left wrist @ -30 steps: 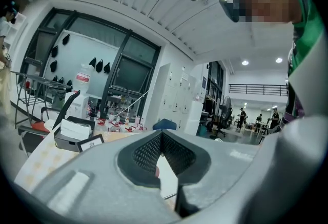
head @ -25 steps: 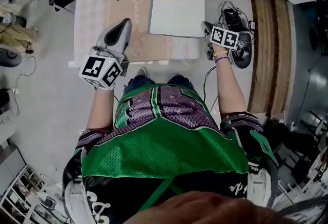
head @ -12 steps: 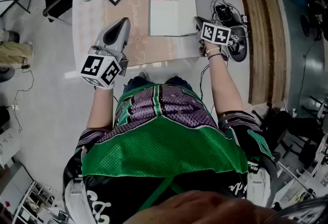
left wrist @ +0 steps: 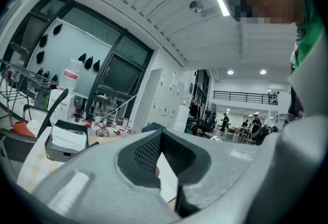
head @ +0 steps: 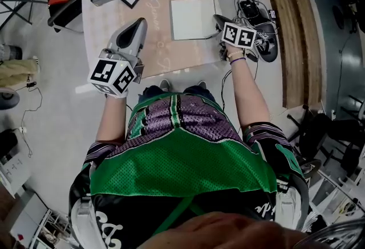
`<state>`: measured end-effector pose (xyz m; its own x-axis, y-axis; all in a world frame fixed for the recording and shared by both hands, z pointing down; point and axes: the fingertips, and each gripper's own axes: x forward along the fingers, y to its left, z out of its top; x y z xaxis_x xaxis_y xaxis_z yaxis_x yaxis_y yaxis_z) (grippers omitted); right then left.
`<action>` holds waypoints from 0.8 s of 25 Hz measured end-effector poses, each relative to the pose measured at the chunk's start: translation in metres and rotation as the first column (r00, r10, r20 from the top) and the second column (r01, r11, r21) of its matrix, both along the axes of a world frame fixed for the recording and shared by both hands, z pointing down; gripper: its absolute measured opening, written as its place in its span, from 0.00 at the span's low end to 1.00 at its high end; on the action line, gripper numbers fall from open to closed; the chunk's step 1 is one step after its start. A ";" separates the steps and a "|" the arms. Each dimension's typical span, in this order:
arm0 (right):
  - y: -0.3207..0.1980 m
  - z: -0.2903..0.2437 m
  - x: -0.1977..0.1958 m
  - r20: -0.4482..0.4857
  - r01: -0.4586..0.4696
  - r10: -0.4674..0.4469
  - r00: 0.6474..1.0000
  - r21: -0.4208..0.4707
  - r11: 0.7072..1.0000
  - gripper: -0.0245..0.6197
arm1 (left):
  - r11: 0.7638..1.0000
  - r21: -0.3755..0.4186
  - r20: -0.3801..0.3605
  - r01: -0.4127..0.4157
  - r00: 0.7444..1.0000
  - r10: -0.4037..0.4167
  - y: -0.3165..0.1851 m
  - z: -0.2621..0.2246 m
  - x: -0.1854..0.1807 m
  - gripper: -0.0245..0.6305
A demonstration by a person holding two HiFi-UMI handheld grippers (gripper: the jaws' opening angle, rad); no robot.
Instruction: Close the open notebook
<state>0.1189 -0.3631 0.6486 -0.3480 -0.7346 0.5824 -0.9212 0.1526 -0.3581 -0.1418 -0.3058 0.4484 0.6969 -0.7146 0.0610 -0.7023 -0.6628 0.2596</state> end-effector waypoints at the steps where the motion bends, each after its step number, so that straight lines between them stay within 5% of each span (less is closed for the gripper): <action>1: 0.000 -0.001 -0.005 0.007 -0.003 0.002 1.000 0.004 1.000 0.10 | 1.000 0.000 0.003 -0.007 1.000 0.007 -0.001 0.000 -0.002 0.06; 20: -0.005 0.016 -0.075 0.126 0.007 -0.011 0.992 0.026 1.000 0.11 | 1.000 -0.018 0.035 -0.025 0.999 0.026 -0.010 0.010 -0.040 0.06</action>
